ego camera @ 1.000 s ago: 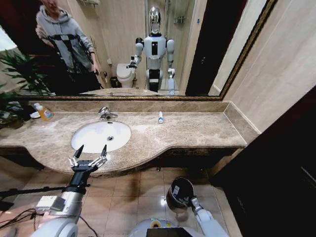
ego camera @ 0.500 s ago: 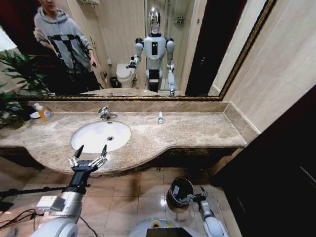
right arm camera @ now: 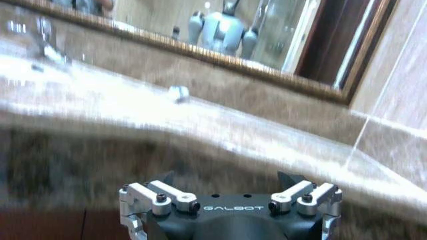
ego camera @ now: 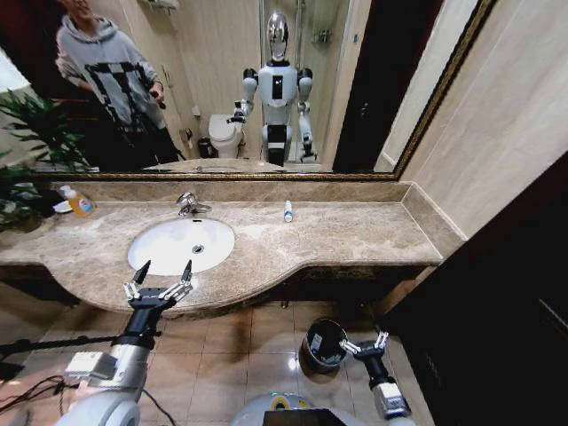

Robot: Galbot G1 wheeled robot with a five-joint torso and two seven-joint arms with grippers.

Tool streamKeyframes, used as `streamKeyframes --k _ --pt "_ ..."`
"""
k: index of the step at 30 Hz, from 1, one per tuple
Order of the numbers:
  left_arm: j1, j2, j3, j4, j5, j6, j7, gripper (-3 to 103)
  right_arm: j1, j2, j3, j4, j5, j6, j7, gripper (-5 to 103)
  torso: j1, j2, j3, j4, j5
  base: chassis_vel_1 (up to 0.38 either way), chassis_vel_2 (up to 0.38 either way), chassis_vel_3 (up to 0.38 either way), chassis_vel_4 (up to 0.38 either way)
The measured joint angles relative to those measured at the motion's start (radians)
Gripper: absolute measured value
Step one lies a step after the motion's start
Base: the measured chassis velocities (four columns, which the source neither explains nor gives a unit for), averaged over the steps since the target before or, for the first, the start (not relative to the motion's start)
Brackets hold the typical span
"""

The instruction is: Pick up the trash from the sink and place it in the trash bin.

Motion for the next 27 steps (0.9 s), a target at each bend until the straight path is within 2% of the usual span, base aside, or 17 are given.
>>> streamKeyframes --k 3,5,6,9,10,15,16,19,27 --pt "0.000 0.000 0.000 0.000 0.000 0.000 0.000 100 0.006 0.005 -0.013 0.051 0.006 -0.032 -0.015 100 0.000 0.000 0.000 0.0000 0.0000 0.000 0.000 0.000 0.000" --pt "0.000 0.000 0.000 0.000 0.000 0.000 0.000 100 0.034 -0.008 -0.032 0.107 0.085 -0.096 -0.061 100 0.000 0.000 0.000 0.0000 0.0000 0.000 0.000 0.000 0.000" --pt "0.000 0.000 0.000 0.000 0.000 0.000 0.000 100 0.034 -0.008 -0.032 0.107 0.085 -0.096 -0.061 100 0.000 0.000 0.000 0.0000 0.0000 0.000 0.000 0.000 0.000" --pt "0.000 0.000 0.000 0.000 0.000 0.000 0.000 100 0.099 -0.051 -0.055 0.176 0.263 -0.220 -0.098 100 0.000 0.000 0.000 0.0001 0.0001 0.000 0.000 0.000 0.000" --pt "0.000 0.000 0.000 0.000 0.000 0.000 0.000 100 0.099 -0.051 -0.055 0.176 0.263 -0.220 -0.098 100 0.000 0.000 0.000 0.0001 0.0001 0.000 0.000 0.000 0.000" --pt "0.000 0.000 0.000 0.000 0.000 0.000 0.000 100 0.267 -0.111 -0.072 0.250 0.448 -0.397 -0.100 100 0.000 0.000 0.000 0.0002 0.0002 0.000 0.000 0.000 0.000" --pt "0.000 0.000 0.000 0.000 0.000 0.000 0.000 100 0.267 -0.111 -0.072 0.250 0.448 -0.397 -0.100 100 0.000 0.000 0.000 0.0002 0.0002 0.000 0.000 0.000 0.000" --pt "0.000 0.000 0.000 0.000 0.000 0.000 0.000 100 0.362 -0.154 -0.074 0.270 0.532 -0.470 -0.092 100 0.000 0.000 0.000 0.0002 0.0001 0.000 0.000 0.000 0.000" --pt "0.000 0.000 0.000 0.000 0.000 0.000 0.000 100 0.491 -0.224 -0.090 0.184 0.548 -0.485 -0.098 100 0.000 0.000 0.000 0.0000 0.0002 0.000 0.000 0.000 0.000"
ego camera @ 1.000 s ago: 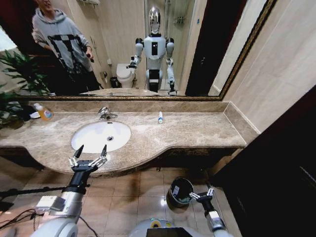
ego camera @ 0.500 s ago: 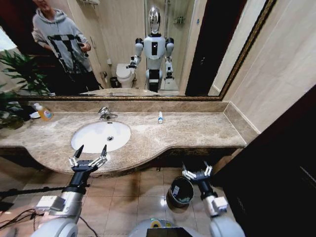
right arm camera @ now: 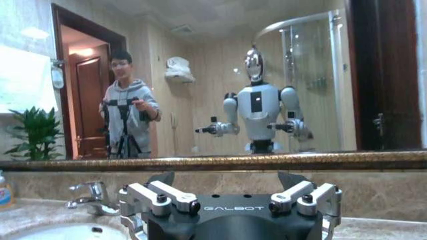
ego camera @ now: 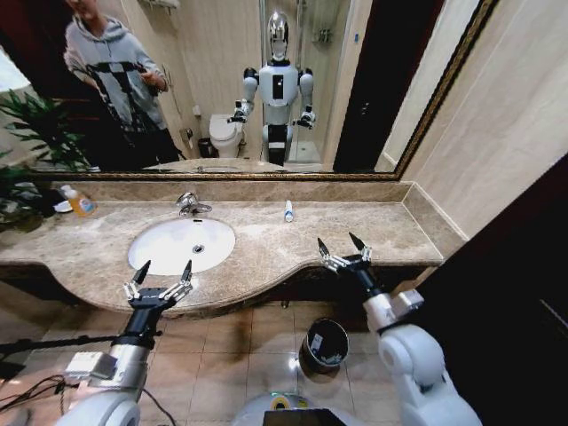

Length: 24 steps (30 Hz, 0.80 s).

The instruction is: Pick up the trash from the sink and place it in the trash bin.

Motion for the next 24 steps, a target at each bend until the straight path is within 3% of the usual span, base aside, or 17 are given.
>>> streamKeyframes --k 18,24 --pt "0.000 0.000 0.000 0.000 0.000 0.000 0.000 100 0.399 -0.025 -0.244 -0.299 0.029 -0.056 0.068 100 0.000 0.000 0.000 0.0001 -0.0002 0.000 0.000 0.000 0.000" --pt "0.000 0.000 0.000 0.000 0.000 0.000 0.000 100 0.550 0.010 -0.316 -0.486 0.009 -0.064 0.082 100 0.000 0.000 0.000 0.0001 -0.0002 0.000 0.000 0.000 0.000"
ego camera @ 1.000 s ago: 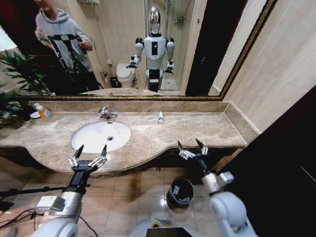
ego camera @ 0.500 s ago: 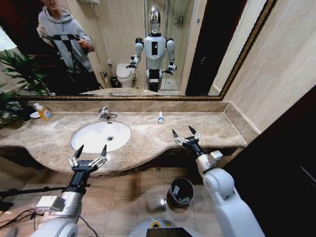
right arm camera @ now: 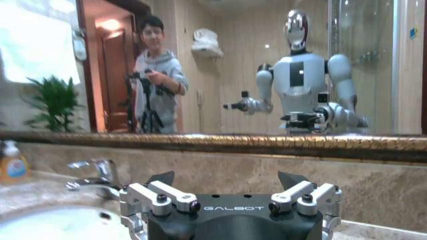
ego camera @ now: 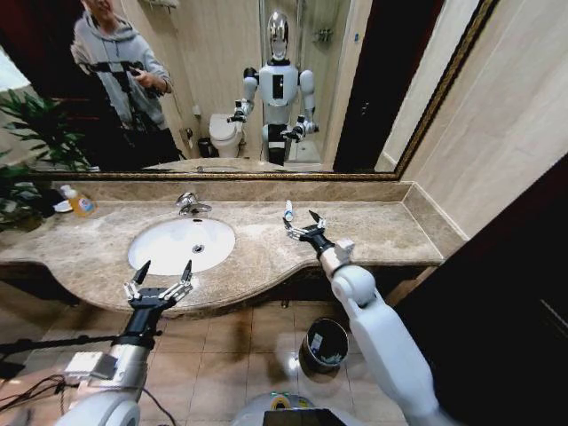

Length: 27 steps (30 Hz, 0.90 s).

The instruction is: Pick up the trash from the sink and place it in the trash bin.

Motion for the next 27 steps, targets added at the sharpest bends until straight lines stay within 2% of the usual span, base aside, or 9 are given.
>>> streamKeyframes --k 10,16,21,27 --pt "0.000 0.000 0.000 0.000 0.000 0.000 0.000 100 0.163 0.075 -0.064 -0.227 -0.097 -0.016 0.059 100 0.000 0.000 0.000 -0.0001 -0.0001 0.000 0.000 0.000 0.000" --pt "0.000 0.000 0.000 0.000 0.000 0.000 0.000 100 0.259 0.152 -0.110 -0.426 -0.160 0.034 0.098 100 0.000 0.000 0.000 0.0000 -0.0001 0.000 0.000 0.000 0.000" --pt "0.000 0.000 0.000 0.000 0.000 0.000 0.000 100 0.318 0.221 -0.090 -0.579 -0.212 0.090 0.122 100 0.000 0.000 0.000 0.0001 0.0000 0.000 0.000 0.000 0.000" --pt "0.000 0.000 0.000 0.000 0.000 0.000 0.000 100 0.351 0.249 -0.049 -0.693 -0.278 0.136 0.122 100 0.000 0.000 0.000 0.0001 0.0001 0.000 0.000 0.000 0.000"
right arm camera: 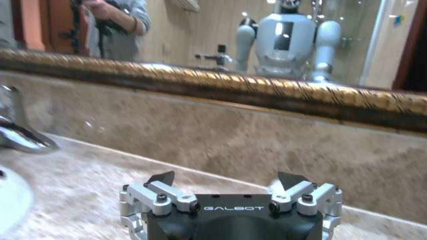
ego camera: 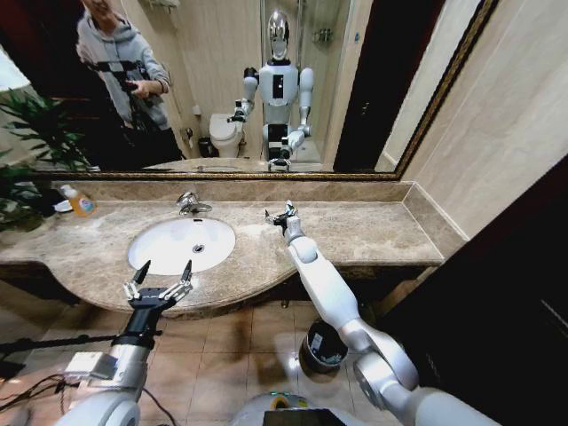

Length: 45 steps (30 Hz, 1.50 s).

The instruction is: Pick up the trash from the sink and place it in the trash bin.

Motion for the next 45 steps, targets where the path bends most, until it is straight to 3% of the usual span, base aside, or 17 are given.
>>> streamKeyframes --k 12,16,19,20,22,23,24,25,28,29,31,32,34,39,45 --pt "0.000 0.000 0.000 0.000 0.000 0.000 0.000 100 0.007 -0.024 0.035 -0.096 -0.020 0.048 -0.004 101 0.000 0.000 0.000 -0.0002 0.0002 0.000 0.000 0.000 0.000" --pt "0.000 0.000 0.000 0.000 0.000 0.000 0.000 100 0.029 -0.005 0.045 -0.143 -0.008 0.055 -0.015 87 0.000 0.000 0.000 -0.0001 0.0001 0.000 0.000 0.000 0.000" --pt "0.000 0.000 0.000 0.000 0.000 0.000 0.000 100 0.033 0.002 0.047 -0.153 -0.007 0.056 -0.016 87 0.000 0.000 0.000 -0.0001 0.0000 0.000 0.000 0.000 0.000" --pt "0.000 0.000 0.000 0.000 0.000 0.000 0.000 100 0.035 0.005 0.048 -0.158 -0.008 0.057 -0.017 77 0.000 0.000 0.000 -0.0001 0.0000 0.000 0.000 0.000 0.000" --pt "0.000 0.000 0.000 0.000 0.000 0.000 0.000 100 0.037 0.008 0.048 -0.162 -0.011 0.060 -0.017 77 0.000 0.000 0.000 -0.0001 0.0000 0.000 0.000 0.000 0.000" --pt "0.000 0.000 0.000 0.000 0.000 0.000 0.000 100 0.038 0.009 0.048 -0.164 -0.017 0.063 -0.017 65 0.000 0.000 0.000 -0.0001 0.0000 0.000 0.000 0.000 0.000" --pt "0.000 0.000 0.000 0.000 0.000 0.000 0.000 100 0.038 0.009 0.045 -0.165 -0.018 0.063 -0.017 65 0.000 0.000 0.000 -0.0002 0.0000 0.000 0.000 0.000 0.000" --pt "0.000 0.000 0.000 0.000 0.000 0.000 0.000 100 0.039 0.009 0.044 -0.165 -0.019 0.064 -0.016 54 0.000 0.000 0.000 -0.0002 0.0001 0.000 0.000 0.000 0.000" --pt "0.000 0.000 0.000 0.000 0.000 0.000 0.000 100 0.045 0.009 0.043 -0.168 -0.019 0.064 -0.012 54 0.000 0.000 0.000 -0.0001 0.0001 0.000 0.000 0.000 0.000" --pt "0.000 0.000 0.000 0.000 0.000 0.000 0.000 100 0.050 0.007 0.044 -0.172 -0.019 0.064 -0.012 44 0.000 0.000 0.000 -0.0001 0.0001 0.000 0.000 0.000 0.000" --pt "0.000 0.000 0.000 0.000 0.000 0.000 0.000 100 0.054 0.004 0.044 -0.176 -0.019 0.064 -0.012 44 0.000 0.000 0.000 0.0000 0.0001 0.000 0.000 0.000 0.000" --pt "0.000 0.000 0.000 0.000 0.000 0.000 0.000 100 0.057 -0.001 0.044 -0.179 -0.019 0.063 -0.011 33 0.000 0.000 0.000 -0.0001 0.0001 0.000 0.000 0.000 0.000" --pt "0.000 0.000 0.000 0.000 0.000 0.000 0.000 100 0.055 -0.010 0.043 -0.178 -0.014 0.060 -0.011 27 0.000 0.000 0.000 -0.0001 0.0001 0.000 0.000 0.000 0.000" --pt "0.000 0.000 0.000 0.000 0.000 0.000 0.000 100 0.021 -0.034 0.033 -0.121 0.016 0.042 -0.008 27 0.000 0.000 0.000 0.0000 0.0002 0.000 0.000 0.000 0.000" --pt "0.000 0.000 0.000 0.000 0.000 0.000 0.000 100 -0.072 -0.127 0.009 0.120 0.048 0.039 -0.036 27 0.000 0.000 0.000 -0.0001 0.0000 0.000 0.000 0.000 0.000"
